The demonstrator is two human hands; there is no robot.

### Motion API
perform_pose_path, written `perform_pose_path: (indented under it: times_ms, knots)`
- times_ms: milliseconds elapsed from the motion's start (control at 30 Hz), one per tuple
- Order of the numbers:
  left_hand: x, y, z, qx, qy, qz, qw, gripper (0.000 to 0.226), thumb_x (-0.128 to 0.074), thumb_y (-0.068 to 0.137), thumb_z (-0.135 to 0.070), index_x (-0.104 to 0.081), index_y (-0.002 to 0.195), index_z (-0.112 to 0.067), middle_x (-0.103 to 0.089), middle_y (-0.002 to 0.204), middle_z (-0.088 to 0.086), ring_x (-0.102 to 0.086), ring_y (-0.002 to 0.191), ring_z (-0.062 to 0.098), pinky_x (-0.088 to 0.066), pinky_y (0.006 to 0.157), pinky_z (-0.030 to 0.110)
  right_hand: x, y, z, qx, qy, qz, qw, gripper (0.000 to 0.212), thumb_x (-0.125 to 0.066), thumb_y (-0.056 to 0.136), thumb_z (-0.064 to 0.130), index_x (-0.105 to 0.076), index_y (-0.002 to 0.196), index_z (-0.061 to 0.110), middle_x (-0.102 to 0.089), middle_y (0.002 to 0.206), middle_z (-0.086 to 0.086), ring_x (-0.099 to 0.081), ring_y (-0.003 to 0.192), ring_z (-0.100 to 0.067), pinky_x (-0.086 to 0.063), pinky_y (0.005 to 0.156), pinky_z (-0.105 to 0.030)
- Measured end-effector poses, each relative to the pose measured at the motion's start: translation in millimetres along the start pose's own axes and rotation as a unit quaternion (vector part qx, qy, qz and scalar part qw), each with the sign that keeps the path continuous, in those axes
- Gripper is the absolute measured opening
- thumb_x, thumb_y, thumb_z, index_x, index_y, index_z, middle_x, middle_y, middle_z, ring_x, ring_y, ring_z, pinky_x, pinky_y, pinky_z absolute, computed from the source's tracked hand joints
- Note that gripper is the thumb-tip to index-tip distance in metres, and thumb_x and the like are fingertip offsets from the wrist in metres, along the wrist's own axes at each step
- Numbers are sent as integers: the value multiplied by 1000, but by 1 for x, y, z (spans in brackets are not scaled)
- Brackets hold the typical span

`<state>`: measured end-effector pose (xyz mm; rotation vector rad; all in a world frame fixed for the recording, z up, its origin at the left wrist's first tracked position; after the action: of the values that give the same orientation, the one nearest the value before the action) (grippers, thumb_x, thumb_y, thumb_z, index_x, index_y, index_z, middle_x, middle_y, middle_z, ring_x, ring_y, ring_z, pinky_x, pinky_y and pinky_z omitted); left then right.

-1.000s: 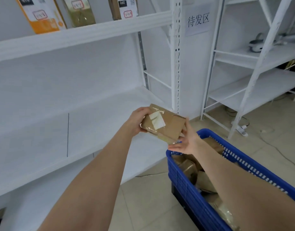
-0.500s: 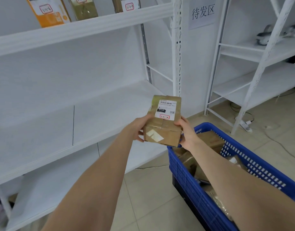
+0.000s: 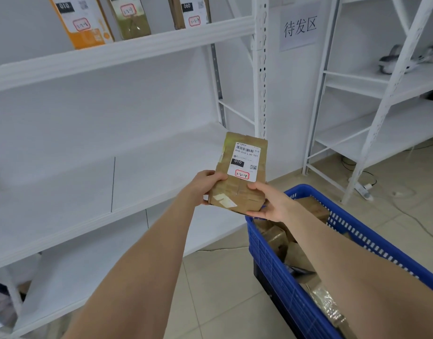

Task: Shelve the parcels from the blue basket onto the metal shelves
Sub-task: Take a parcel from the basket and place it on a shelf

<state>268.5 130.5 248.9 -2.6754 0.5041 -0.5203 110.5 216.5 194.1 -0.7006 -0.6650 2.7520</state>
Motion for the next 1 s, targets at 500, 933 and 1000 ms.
perform_pose_path:
  times_ms: [500, 933, 1000]
  knots:
    - [166, -63, 3, -72, 33, -221, 972, 64, -59, 92, -23, -28, 147, -32, -53, 128, 6, -56, 109, 28, -49, 78, 40, -121, -2, -91, -45, -160, 143, 976, 47, -65, 83, -2, -55, 123, 21, -66, 115, -8, -62, 107, -25, -49, 98, -44]
    - [353, -115, 145, -19, 26, -279, 960, 42, -54, 90, -8, -49, 127, -26, -60, 117, 17, -65, 99, 31, -58, 75, 48, -297, 8, -231, -105, -246, 164, 949, 51, -67, 82, 1, -55, 124, 26, -64, 111, -1, -64, 99, -24, -57, 83, -44]
    - [390, -121, 162, -20, 15, -280, 960, 42, -56, 90, -8, -48, 127, -26, -60, 117, 17, -65, 100, 32, -58, 74, 45, -333, 11, -247, -102, -257, 161, 948, 51, -66, 82, 1, -54, 123, 28, -65, 108, -1, -64, 99, -24, -55, 87, -46]
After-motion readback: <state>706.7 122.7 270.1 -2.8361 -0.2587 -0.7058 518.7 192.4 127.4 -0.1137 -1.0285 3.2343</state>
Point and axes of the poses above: each hand's wrist, its own y-axis towards the middle knuckle, its own x-axis out of the back of the hand, z = x × y, the point moved 9 cm from there along y, towards the middle knuckle
